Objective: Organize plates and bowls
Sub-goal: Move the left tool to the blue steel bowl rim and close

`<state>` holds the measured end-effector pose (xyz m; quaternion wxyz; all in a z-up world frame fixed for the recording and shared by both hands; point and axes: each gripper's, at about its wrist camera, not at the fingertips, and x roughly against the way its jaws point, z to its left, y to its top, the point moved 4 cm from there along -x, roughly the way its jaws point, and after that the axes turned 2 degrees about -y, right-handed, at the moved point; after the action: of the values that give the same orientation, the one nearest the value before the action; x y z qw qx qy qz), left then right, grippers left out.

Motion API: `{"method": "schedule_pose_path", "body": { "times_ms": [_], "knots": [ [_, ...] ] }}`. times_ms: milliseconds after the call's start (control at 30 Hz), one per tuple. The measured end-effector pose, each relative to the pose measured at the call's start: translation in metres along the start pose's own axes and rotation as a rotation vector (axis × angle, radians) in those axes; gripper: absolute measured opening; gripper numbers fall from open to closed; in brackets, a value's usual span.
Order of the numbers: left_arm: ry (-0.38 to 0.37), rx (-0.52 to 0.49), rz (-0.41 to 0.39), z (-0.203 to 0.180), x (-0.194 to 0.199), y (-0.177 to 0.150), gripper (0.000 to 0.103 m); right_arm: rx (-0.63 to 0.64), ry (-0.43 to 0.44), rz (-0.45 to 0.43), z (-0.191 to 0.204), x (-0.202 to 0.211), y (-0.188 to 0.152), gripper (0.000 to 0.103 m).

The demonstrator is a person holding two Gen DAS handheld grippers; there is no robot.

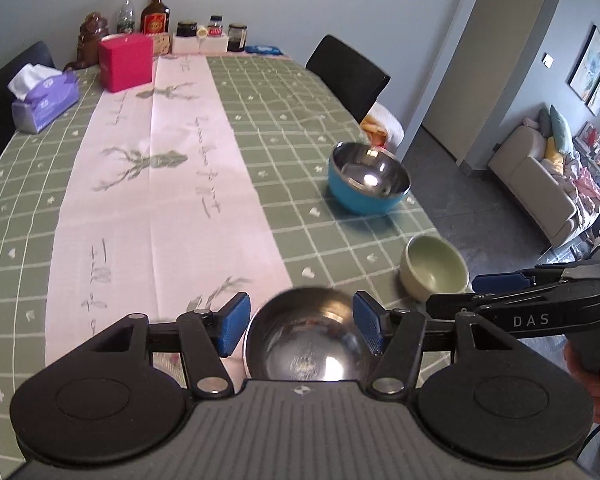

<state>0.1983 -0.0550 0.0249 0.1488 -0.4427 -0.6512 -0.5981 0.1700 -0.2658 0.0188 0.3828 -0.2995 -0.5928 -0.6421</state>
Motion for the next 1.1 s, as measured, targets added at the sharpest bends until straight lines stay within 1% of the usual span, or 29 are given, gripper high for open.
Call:
{"method": "schedule_pose_path", "body": {
  "times_ms": [100,200,300,400,467,600,667,833,900,967,1100],
  "knots": [
    [-0.032,0.007,-0.024,-0.005,-0.001,0.015,0.069,-0.030,-0.029,-0.025,-0.018,0.006,0.013,0.076],
    [-0.044,0.021,-0.039,-0.011,-0.007,0.029,0.069,-0.074,-0.050,-0.041,-0.037,0.007,0.024,0.076],
    [-0.044,0.011,-0.037,-0.020,-0.019,0.040,0.068,-0.111,-0.066,-0.053,-0.055,0.006,0.036,0.075],
    [-0.052,0.019,-0.022,-0.027,-0.035,0.048,0.068,-0.137,-0.075,-0.059,-0.068,0.002,0.049,0.073],
    [-0.056,0.028,-0.006,-0.033,-0.049,0.053,0.068,-0.154,-0.075,-0.058,-0.075,-0.003,0.057,0.067],
    [-0.046,0.044,0.027,-0.041,-0.078,0.062,0.064,-0.185,-0.077,-0.049,-0.088,-0.019,0.070,0.064],
    [-0.054,0.055,0.034,-0.042,-0.092,0.068,0.063,-0.200,-0.070,-0.037,-0.094,-0.029,0.076,0.054],
    [-0.011,0.064,0.054,-0.040,-0.127,0.085,0.051,-0.241,-0.060,-0.012,-0.111,-0.054,0.088,0.048],
    [-0.011,0.090,0.068,-0.039,-0.141,0.090,0.050,-0.258,-0.054,0.002,-0.117,-0.063,0.092,0.043],
    [-0.001,0.097,0.085,-0.040,-0.153,0.095,0.048,-0.270,-0.050,0.012,-0.121,-0.072,0.100,0.043],
    [0.043,0.062,0.098,-0.044,-0.181,0.106,0.046,-0.281,-0.052,0.025,-0.126,-0.091,0.115,0.041]
  ]
}}
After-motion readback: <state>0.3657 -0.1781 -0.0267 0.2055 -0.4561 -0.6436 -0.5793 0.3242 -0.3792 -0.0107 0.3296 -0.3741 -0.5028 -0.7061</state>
